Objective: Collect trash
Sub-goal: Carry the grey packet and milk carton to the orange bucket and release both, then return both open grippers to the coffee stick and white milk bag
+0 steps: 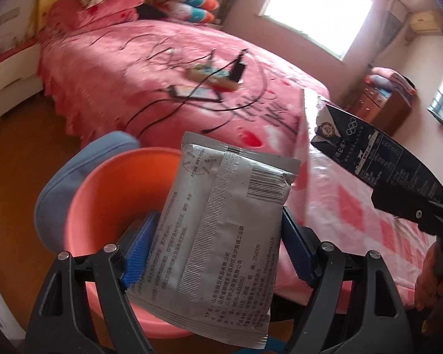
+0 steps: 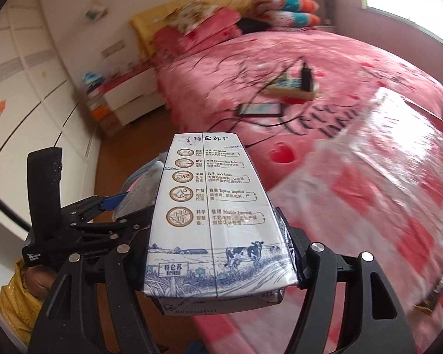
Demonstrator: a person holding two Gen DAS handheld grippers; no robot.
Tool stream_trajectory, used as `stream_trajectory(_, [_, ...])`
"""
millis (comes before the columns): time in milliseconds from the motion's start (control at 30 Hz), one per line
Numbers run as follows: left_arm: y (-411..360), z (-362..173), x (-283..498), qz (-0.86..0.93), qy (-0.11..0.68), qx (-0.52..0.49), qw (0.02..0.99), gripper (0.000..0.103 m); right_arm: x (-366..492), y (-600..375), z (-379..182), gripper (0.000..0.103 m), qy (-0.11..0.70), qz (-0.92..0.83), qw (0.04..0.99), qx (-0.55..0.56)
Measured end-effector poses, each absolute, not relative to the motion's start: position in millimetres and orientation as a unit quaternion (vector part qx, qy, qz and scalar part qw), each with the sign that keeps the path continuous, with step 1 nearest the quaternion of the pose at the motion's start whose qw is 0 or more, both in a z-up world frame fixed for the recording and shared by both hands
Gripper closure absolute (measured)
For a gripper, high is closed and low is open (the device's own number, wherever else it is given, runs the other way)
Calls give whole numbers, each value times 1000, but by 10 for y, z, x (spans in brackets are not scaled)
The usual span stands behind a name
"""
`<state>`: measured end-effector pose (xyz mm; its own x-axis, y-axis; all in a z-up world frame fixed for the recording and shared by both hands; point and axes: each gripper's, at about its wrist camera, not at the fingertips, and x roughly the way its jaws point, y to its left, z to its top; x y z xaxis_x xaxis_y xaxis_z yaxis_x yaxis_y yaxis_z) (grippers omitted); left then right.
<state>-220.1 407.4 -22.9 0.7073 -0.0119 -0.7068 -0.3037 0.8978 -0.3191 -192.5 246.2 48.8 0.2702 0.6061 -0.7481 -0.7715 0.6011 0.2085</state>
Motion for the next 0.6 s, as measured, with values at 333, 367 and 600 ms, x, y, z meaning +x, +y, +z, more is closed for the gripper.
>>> stream_trajectory(333, [4375, -548, -2288, 118, 409, -240, 873, 22, -2124, 3072, 209, 29, 436, 462, 759, -145])
stream_trajectory(367, [4389, -573, -2294, 122, 412, -240, 870, 20, -2127, 3094, 181, 25, 440, 462, 756, -144])
stream_trajectory(600, [4492, -551, -2387, 146, 400, -248, 870, 19, -2183, 2954, 218, 16, 425, 455, 771, -129])
